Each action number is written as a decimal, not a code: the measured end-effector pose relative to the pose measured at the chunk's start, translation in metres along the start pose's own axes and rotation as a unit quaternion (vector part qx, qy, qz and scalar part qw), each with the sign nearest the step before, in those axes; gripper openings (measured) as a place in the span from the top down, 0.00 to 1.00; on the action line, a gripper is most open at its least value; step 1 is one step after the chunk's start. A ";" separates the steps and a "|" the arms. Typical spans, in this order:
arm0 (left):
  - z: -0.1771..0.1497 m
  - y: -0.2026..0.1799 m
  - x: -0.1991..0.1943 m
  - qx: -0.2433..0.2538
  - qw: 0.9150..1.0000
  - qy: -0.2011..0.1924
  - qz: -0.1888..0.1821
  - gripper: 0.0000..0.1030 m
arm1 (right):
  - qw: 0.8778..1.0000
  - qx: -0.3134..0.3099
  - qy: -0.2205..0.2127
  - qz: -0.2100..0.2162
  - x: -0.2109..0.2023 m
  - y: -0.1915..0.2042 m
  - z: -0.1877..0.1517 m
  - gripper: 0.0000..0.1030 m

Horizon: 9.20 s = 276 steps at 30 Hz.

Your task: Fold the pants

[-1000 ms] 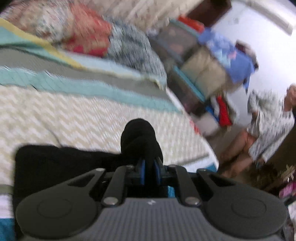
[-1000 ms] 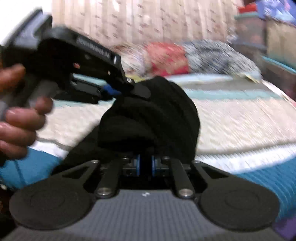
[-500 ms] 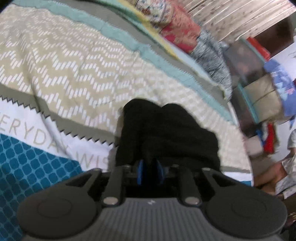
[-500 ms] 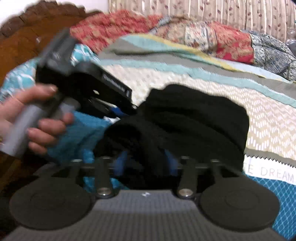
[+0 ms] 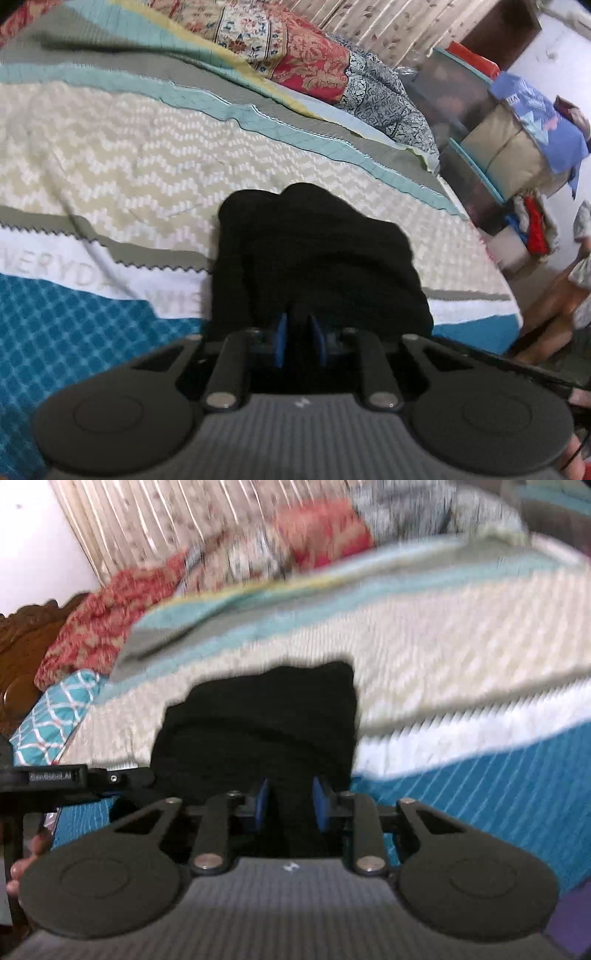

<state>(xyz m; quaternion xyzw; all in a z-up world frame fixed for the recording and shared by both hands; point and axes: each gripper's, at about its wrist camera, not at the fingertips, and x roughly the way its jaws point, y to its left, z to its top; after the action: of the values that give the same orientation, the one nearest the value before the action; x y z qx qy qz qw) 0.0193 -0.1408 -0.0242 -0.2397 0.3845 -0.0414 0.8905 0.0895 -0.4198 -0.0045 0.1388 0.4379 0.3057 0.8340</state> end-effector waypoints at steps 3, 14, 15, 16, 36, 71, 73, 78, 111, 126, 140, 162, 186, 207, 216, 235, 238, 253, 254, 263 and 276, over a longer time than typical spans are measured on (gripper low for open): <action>-0.001 0.005 -0.005 0.012 1.000 0.002 0.018 0.86 | 0.998 -0.051 0.018 -0.019 0.014 0.023 -0.006 0.69; 0.061 -0.019 -0.008 0.001 0.998 -0.050 -0.041 0.82 | 0.995 -0.076 -0.018 0.064 -0.021 0.039 0.015 0.68; 0.066 -0.023 0.001 0.003 0.998 -0.044 -0.051 0.82 | 0.993 -0.079 -0.008 0.082 -0.014 0.047 0.015 0.68; 0.069 -0.024 0.013 0.002 0.998 -0.031 -0.060 0.82 | 0.991 -0.077 0.011 0.104 -0.004 0.055 0.013 0.68; 0.057 -0.034 0.001 0.021 0.999 -0.044 -0.017 0.65 | 0.994 0.055 -0.070 0.058 -0.035 -0.048 -0.005 0.62; 0.013 0.020 0.062 -0.035 0.998 0.046 -0.037 0.35 | 0.975 0.143 0.043 0.163 0.053 -0.078 0.011 0.39; 0.025 0.014 0.056 -0.050 0.997 0.038 -0.043 0.58 | 0.978 0.133 0.040 0.159 0.048 -0.068 0.022 0.47; 0.078 -0.005 0.030 -0.034 0.995 -0.053 -0.072 0.64 | 0.982 -0.008 -0.066 0.178 0.012 -0.013 0.085 0.50; 0.122 -0.069 -0.110 0.043 0.982 -0.146 0.115 0.37 | 0.977 0.160 0.017 0.141 0.013 -0.071 -0.012 0.29; 0.266 -0.180 -0.312 0.092 0.916 -0.338 0.197 0.32 | 0.984 0.115 -0.017 0.134 -0.023 -0.048 -0.030 0.29; 0.164 -0.102 -0.121 0.065 0.970 -0.182 0.145 0.26 | 0.987 0.103 -0.035 0.116 -0.031 -0.060 -0.001 0.29; 0.052 -0.122 -0.047 0.075 0.950 -0.108 0.282 0.00 | 0.999 0.018 -0.038 -0.035 -0.049 0.021 0.041 0.05; 0.036 -0.128 -0.061 0.118 0.909 -0.108 0.385 0.00 | 0.999 0.019 -0.040 -0.029 -0.063 0.044 0.017 0.05; 0.032 -0.107 -0.027 0.074 0.937 -0.013 0.341 0.00 | 0.998 0.033 -0.019 -0.045 -0.044 0.032 0.016 0.05; 0.034 -0.097 -0.008 0.080 0.928 0.008 0.364 0.00 | 0.998 0.037 0.005 -0.051 -0.028 0.023 0.019 0.05; 0.044 -0.092 0.013 0.103 0.917 0.023 0.385 0.00 | 0.996 0.045 0.017 -0.070 -0.013 0.008 0.024 0.05; 0.045 -0.088 0.011 0.097 0.917 0.022 0.387 0.00 | 0.997 0.040 0.020 -0.066 -0.010 0.010 0.026 0.05; 0.042 -0.083 0.007 0.076 0.929 0.027 0.362 0.00 | 0.997 0.028 0.025 -0.069 -0.003 0.023 0.026 0.05; 0.042 -0.083 0.006 0.076 0.929 0.027 0.361 0.00 | 0.997 0.028 0.025 -0.069 -0.003 0.024 0.025 0.05; 0.042 -0.087 0.001 0.068 0.939 0.026 0.337 0.00 | 0.997 0.026 0.021 -0.072 -0.004 0.027 0.025 0.05; 0.039 -0.085 -0.003 0.059 0.943 0.024 0.326 0.00 | 0.996 0.027 0.018 -0.081 -0.007 0.028 0.025 0.05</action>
<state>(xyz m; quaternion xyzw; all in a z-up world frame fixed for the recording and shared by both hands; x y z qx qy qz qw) 0.0543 -0.1992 0.0395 -0.0476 0.4599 0.2230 0.8582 0.0963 -0.4010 0.0286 0.1195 0.4712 0.2273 0.8438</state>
